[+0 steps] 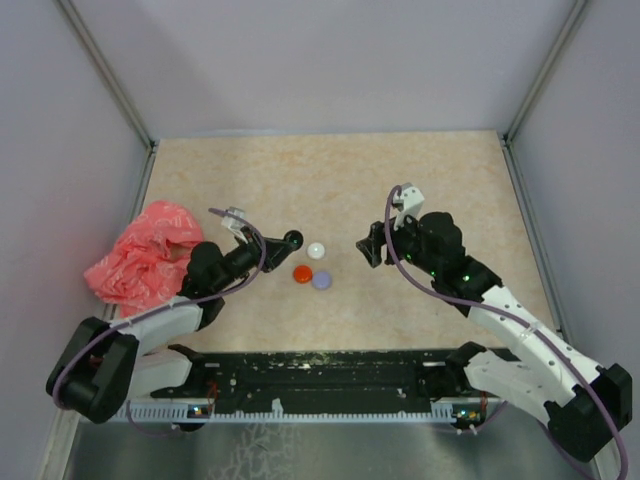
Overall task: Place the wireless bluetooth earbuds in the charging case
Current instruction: Place the charging case at the center of the board.
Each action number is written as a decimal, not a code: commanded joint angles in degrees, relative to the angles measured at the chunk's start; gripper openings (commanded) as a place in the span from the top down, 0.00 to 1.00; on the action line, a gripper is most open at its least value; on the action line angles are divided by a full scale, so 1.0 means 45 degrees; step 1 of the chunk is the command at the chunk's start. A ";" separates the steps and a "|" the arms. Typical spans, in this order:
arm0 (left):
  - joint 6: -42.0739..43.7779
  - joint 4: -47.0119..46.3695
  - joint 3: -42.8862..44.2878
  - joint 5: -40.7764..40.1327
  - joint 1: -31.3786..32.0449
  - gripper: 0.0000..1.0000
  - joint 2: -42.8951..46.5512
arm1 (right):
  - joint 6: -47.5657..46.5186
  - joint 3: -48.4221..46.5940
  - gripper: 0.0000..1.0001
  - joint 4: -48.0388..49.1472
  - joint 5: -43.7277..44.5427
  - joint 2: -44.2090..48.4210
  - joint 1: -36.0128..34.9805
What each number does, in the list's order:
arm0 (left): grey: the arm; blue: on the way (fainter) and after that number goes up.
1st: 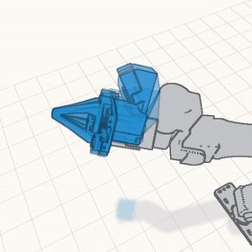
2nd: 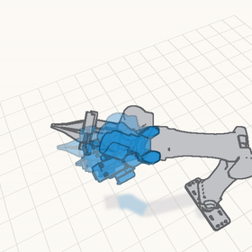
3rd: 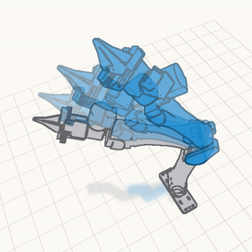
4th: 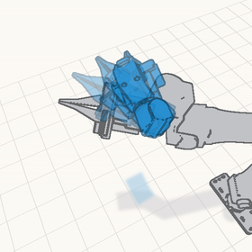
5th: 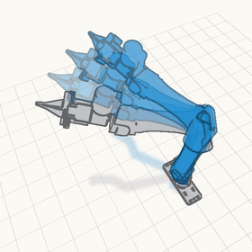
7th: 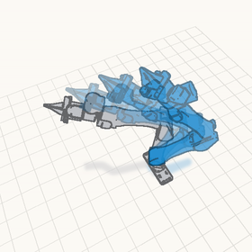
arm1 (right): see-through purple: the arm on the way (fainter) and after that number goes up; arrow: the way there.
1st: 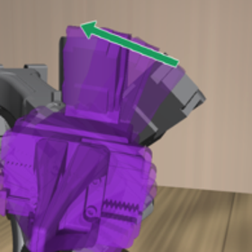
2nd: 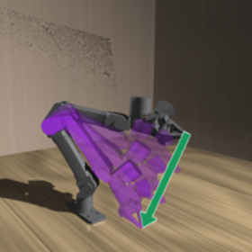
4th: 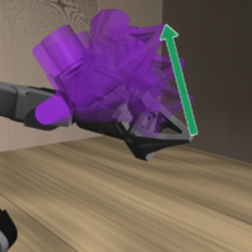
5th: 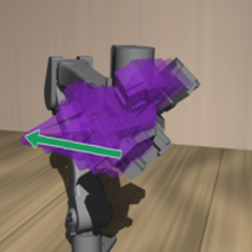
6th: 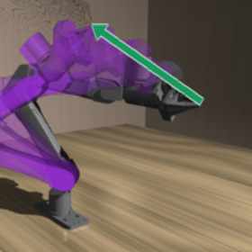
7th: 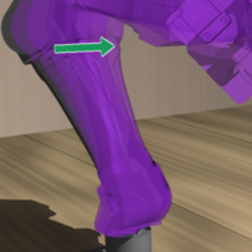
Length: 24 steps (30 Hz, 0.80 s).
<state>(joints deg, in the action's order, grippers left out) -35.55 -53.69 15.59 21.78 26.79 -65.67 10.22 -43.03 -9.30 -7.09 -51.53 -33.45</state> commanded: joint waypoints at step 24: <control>0.0149 0.5949 0.4946 0.1745 -0.1343 0.56 -0.7826 | -0.0552 0.1324 0.33 0.0922 0.1654 0.1137 0.0088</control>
<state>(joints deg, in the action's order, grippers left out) -33.95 -29.93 37.85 26.63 20.99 -99.74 8.51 -36.34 -8.16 0.01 -47.62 -33.45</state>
